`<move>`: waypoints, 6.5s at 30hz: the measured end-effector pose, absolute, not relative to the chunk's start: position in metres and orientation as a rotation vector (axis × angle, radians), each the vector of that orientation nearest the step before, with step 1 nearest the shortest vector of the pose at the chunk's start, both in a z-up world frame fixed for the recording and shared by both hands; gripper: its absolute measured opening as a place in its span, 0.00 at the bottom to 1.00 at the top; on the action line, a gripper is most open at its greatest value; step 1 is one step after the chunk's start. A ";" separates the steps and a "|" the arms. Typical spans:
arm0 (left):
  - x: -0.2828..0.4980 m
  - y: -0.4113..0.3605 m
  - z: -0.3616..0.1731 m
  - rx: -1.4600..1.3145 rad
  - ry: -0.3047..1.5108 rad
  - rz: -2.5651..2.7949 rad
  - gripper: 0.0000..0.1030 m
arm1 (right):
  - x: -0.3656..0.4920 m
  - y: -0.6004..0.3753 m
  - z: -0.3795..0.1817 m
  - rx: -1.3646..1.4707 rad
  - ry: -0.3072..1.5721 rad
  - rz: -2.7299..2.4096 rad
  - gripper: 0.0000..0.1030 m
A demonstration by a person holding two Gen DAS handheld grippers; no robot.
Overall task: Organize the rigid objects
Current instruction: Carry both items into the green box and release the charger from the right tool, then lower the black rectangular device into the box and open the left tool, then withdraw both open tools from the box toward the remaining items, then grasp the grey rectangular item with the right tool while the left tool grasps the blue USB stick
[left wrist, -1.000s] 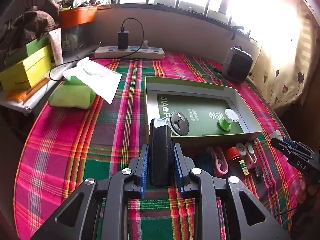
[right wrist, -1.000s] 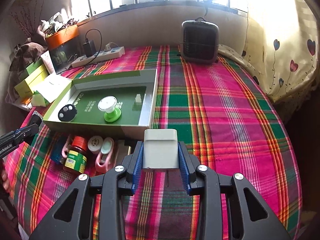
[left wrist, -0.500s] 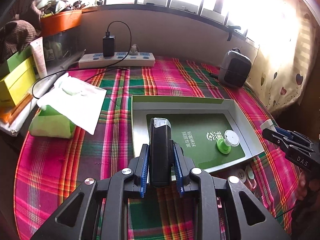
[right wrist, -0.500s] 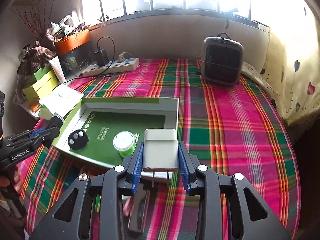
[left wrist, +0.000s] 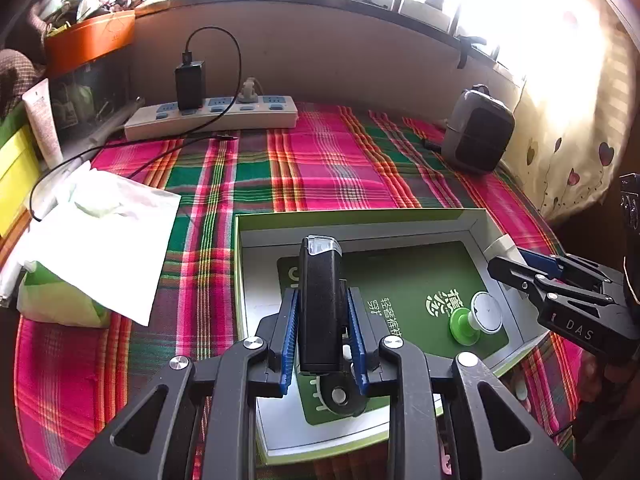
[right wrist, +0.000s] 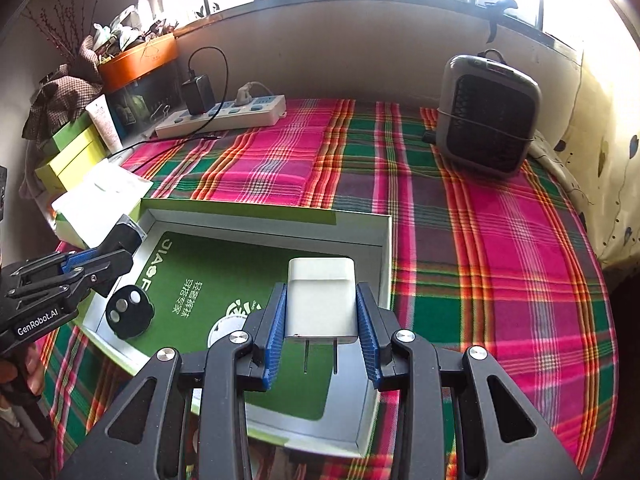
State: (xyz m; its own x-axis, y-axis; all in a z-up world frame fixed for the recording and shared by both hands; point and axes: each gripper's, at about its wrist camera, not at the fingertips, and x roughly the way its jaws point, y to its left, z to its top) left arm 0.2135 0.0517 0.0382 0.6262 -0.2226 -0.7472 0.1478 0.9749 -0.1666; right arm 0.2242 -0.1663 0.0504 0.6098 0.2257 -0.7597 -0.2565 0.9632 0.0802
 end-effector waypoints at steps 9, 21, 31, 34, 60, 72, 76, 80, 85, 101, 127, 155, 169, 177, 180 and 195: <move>0.226 0.041 0.028 -0.060 0.879 -0.221 0.22 | 0.241 -0.152 0.041 -0.059 0.889 0.303 0.33; 0.233 0.041 0.024 -0.068 0.881 -0.226 0.22 | 0.253 -0.148 0.029 -0.059 0.916 0.299 0.34; 0.234 0.041 0.020 -0.067 0.891 -0.226 0.22 | 0.255 -0.145 0.025 -0.068 0.923 0.291 0.34; 0.234 0.041 0.020 -0.071 0.891 -0.225 0.22 | 0.255 -0.144 0.025 -0.066 0.926 0.298 0.34; 0.221 0.042 0.030 -0.066 0.867 -0.183 0.31 | 0.242 -0.149 0.039 -0.046 0.865 0.278 0.40; 0.189 0.043 0.047 -0.054 0.813 -0.172 0.43 | 0.213 -0.155 0.051 -0.032 0.822 0.265 0.46; 0.178 0.043 0.051 -0.041 0.799 -0.158 0.43 | 0.201 -0.160 0.054 -0.017 0.815 0.261 0.47; 0.167 0.044 0.055 -0.032 0.784 -0.158 0.43 | 0.189 -0.164 0.058 -0.005 0.805 0.257 0.47; 0.155 0.046 0.058 -0.037 0.778 -0.156 0.43 | 0.176 -0.167 0.064 -0.003 0.786 0.249 0.47; 0.126 0.059 0.058 -0.063 0.779 -0.157 0.43 | 0.144 -0.179 0.066 0.008 0.778 0.230 0.47; 0.092 0.060 0.024 -0.162 0.879 -0.289 0.44 | 0.098 -0.186 0.021 -0.011 0.905 0.240 0.49; 0.104 0.031 0.015 -0.115 0.942 -0.297 0.46 | 0.105 -0.198 0.016 -0.087 0.901 0.191 0.35; 0.109 0.017 0.014 -0.038 0.947 -0.234 0.47 | 0.100 -0.219 0.017 -0.042 0.893 0.170 0.23; 0.111 0.010 0.013 0.028 0.942 -0.172 0.46 | 0.100 -0.222 0.017 -0.022 0.892 0.178 0.23; 0.111 0.010 0.013 0.035 0.942 -0.169 0.46 | 0.100 -0.222 0.017 -0.018 0.892 0.180 0.23; 0.109 0.016 0.014 0.038 0.923 -0.160 0.29 | 0.100 -0.222 0.016 -0.020 0.891 0.179 0.23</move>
State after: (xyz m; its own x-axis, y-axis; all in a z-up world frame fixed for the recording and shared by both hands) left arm 0.1085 0.0156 0.0135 0.5924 -0.1213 -0.7964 0.1539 0.9874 -0.0358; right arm 0.1002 -0.2223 0.0165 0.6143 0.1474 -0.7752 -0.1641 0.9848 0.0572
